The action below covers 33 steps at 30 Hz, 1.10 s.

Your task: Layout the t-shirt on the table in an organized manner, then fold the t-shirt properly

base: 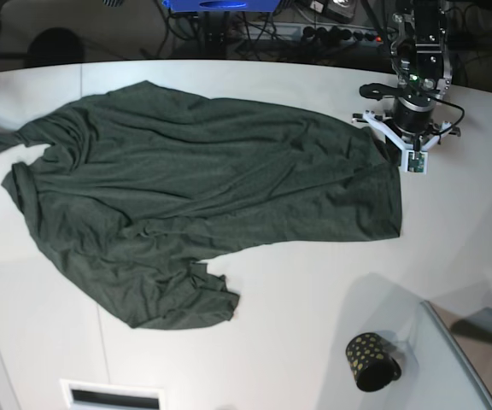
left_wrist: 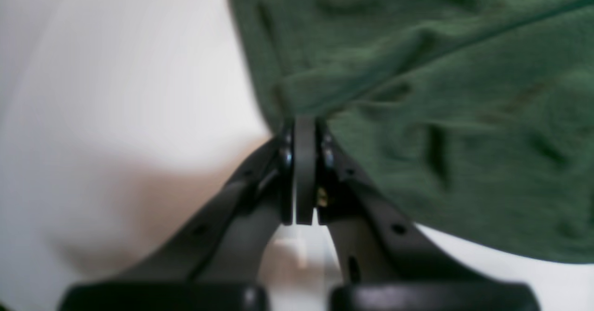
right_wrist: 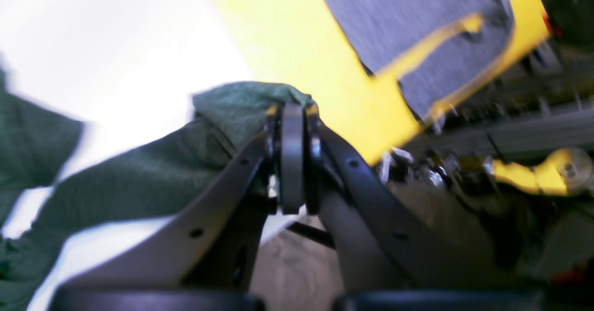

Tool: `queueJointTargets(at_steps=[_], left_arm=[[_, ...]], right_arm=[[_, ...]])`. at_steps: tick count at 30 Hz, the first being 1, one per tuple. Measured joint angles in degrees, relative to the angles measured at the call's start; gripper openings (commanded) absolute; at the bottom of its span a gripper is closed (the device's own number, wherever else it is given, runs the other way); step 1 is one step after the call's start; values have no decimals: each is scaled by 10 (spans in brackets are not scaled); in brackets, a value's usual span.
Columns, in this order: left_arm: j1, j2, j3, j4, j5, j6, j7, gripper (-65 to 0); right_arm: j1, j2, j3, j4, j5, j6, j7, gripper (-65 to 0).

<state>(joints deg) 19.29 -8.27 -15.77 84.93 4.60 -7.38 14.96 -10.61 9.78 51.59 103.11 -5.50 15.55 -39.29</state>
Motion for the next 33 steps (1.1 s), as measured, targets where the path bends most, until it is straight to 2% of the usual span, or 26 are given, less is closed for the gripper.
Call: queueJointTargets(at_steps=[5, 7, 9, 11, 14, 16, 20, 23, 25, 27, 29, 33], left_arm=[[-1, -4, -28, 1, 0, 3, -1, -650], [-1, -3, -30, 0, 0, 0, -1, -650], [-1, -3, -30, 1, 0, -1, -1, -650], [0, -3, -31, 0, 0, 0, -1, -650], [-1, -3, -28, 0, 0, 0, -1, -650], [0, -2, -28, 4, 0, -1, 1, -650], [-1, 4, -26, 26, -3, 0, 1, -650], [-5, 28, -24, 28, -3, 0, -1, -650], [-9, 39, -1, 21, -2, 1, -1, -650], [-20, 42, 38, 1, 0, 5, 2, -650], [-33, 45, 71, -25, 0, -3, -5, -650], [-55, 49, 92, -78, 0, 0, -2, -650]], right_arm=[[31, 43, 26, -101, -29, -1, 5, -650], [51, 45, 26, -136, -43, -1, 11, -642], [68, 43, 19, -163, -47, 1, 18, -584], [70, 45, -22, -170, -49, 6, 18, -497], [69, 47, -109, -170, -49, 58, 23, -383], [72, 42, -150, -170, -43, 77, 28, -357], [70, 38, -214, -170, -55, 77, 23, -357], [67, 23, -272, -170, -50, 76, 30, -366], [66, 5, -310, -182, -47, 76, 69, -423], [59, -9, -338, -193, -44, 80, 111, -545], [53, -14, -360, -208, -48, 79, 119, -648], [79, -14, -370, -279, -50, 76, 115, -642]])
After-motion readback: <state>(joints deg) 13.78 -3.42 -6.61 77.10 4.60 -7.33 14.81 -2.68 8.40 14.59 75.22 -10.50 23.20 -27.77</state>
